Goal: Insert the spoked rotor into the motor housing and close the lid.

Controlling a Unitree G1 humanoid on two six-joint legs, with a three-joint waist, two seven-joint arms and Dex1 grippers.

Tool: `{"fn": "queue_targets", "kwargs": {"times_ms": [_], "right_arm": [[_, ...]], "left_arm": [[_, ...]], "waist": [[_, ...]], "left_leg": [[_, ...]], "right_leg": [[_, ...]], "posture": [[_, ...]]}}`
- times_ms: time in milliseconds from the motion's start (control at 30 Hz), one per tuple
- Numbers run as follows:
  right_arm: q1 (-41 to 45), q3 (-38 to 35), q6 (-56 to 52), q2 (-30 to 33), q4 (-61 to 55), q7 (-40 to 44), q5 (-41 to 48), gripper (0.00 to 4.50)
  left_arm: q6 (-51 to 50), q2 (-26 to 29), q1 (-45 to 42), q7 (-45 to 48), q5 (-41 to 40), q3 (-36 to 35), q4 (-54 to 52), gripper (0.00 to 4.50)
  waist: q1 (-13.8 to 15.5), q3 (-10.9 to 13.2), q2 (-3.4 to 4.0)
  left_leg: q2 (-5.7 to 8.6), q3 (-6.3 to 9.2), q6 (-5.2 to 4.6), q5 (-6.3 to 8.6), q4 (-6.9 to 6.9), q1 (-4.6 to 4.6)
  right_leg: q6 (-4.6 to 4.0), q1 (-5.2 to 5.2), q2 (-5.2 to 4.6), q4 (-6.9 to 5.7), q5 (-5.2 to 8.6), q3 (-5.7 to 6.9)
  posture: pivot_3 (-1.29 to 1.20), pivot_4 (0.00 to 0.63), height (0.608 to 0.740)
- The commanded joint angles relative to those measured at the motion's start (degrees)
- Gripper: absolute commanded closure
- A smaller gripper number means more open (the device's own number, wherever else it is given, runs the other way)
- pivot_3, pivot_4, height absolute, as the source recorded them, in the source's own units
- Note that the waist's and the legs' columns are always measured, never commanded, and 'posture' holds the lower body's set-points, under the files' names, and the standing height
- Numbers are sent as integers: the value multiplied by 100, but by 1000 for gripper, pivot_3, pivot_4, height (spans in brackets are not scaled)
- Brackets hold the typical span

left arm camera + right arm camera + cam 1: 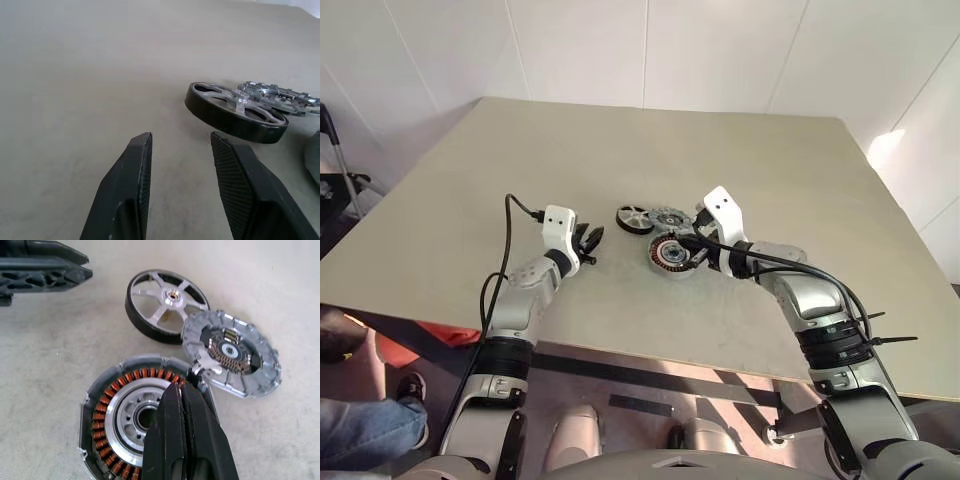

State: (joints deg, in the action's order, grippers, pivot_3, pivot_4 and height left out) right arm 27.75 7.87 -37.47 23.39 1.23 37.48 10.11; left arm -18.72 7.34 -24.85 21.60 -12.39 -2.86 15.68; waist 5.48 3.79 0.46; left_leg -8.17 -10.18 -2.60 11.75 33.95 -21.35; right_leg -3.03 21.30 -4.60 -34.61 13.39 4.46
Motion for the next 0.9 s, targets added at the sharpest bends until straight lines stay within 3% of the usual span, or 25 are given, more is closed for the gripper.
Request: {"fn": "queue_targets", "kwargs": {"times_ms": [33, 400, 533, 900], "right_arm": [[114, -102, 5, 18, -200, -14, 61, 4489], [226, -264, -41, 41, -215, -109, 101, 4489], [130, -274, -81, 57, -294, -148, 104, 4489], [106, -219, -19, 74, -231, -184, 68, 4489]], "left_arm": [[-260, -188, -487, -188, -337, -303, 237, 2593], [-1221, -658, -1905, -132, -958, -884, 2340, 2593], [-1365, -778, -2260, -147, -1437, -1461, 2988, 2593], [-1616, -770, -2352, 71, -1943, -1948, 3095, 2593]], "waist": [[7, 1, -1], [16, 4, -6], [29, 4, -7], [41, 8, -11]], "left_leg": [[0, 0, 0, 0, 1, 0], [2, 0, -2, 0, 10, -8], [2, 0, -9, 4, 13, -13], [4, 1, -13, 6, 17, -13]], "right_leg": [[0, -1, 0, 0, 0, 0], [-1, 3, -2, -2, -1, 1], [-1, 3, -3, -2, -1, 2], [-1, 1, -6, 0, -1, 3]], "posture": [[0, 0, 740], [0, 0, 740], [0, 0, 740], [0, 0, 740]]}}
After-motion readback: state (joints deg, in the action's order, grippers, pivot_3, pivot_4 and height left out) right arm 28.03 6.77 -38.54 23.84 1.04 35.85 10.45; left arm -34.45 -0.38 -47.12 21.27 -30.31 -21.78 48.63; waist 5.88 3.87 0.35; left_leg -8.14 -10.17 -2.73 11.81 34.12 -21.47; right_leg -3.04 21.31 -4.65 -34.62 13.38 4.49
